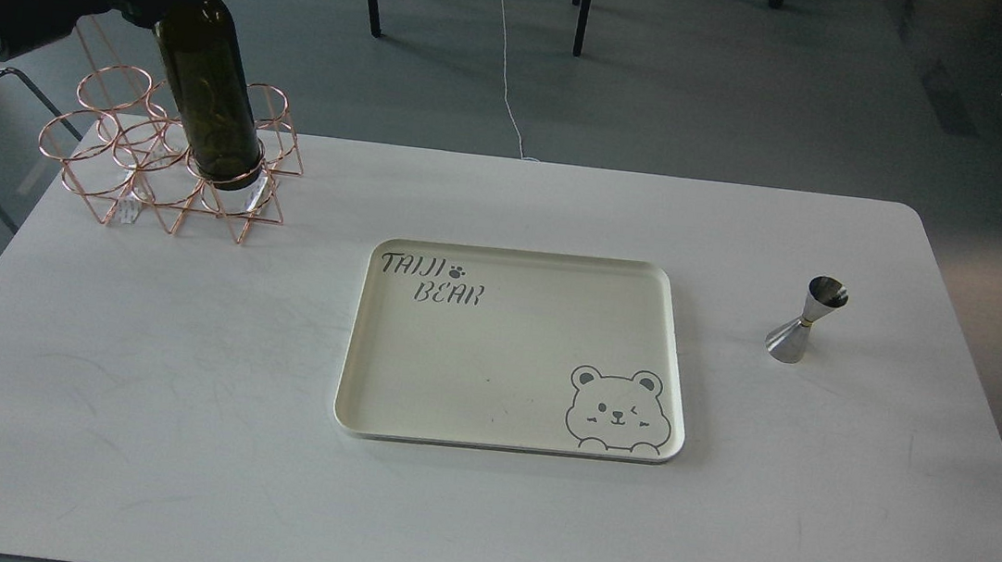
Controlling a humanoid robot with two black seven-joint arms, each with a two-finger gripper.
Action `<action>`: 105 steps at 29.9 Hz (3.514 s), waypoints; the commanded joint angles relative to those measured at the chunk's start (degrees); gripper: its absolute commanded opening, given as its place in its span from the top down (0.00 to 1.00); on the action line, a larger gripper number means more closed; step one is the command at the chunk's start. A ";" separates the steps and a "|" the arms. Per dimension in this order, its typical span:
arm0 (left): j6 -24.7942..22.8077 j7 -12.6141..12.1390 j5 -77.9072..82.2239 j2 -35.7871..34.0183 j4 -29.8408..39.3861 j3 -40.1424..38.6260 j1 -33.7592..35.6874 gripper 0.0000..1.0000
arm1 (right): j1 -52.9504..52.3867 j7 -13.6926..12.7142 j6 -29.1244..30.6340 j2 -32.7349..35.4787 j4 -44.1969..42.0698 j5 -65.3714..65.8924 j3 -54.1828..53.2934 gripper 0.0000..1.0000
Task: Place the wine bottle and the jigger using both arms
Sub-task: 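Lower the bottle into a slot of the copper wine rack, then release the bottle and withdraw the left gripper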
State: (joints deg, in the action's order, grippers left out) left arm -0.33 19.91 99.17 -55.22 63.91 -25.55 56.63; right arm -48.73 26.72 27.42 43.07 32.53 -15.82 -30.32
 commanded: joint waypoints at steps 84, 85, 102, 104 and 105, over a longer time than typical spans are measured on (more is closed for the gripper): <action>-18.98 -0.23 -118.49 7.58 -25.49 -0.11 -7.06 0.02 | 4.52 -2.37 0.58 -0.18 -1.32 -4.30 -1.24 0.01; -21.09 -0.23 -119.73 8.37 -26.72 -0.11 -7.59 0.02 | 4.96 -3.15 0.58 -0.18 -1.50 -5.00 -1.24 0.01; -27.67 -0.49 -120.97 17.69 -32.44 -8.82 -18.22 0.02 | 8.39 -7.73 0.58 -11.08 -10.90 -9.93 -1.32 0.01; -27.67 -0.40 -120.97 18.13 -32.53 -8.82 -18.31 0.02 | 8.65 -7.82 0.58 -11.08 -10.99 -9.76 -0.80 0.01; -27.67 -0.40 -120.97 18.22 -32.62 -8.82 -18.40 0.02 | 8.91 -7.82 0.58 -11.17 -10.91 -9.76 -0.80 0.01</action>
State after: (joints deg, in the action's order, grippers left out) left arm -28.00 19.37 -21.80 -37.47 31.42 -34.32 38.50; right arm -40.38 18.92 28.00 32.06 21.54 -25.75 -31.48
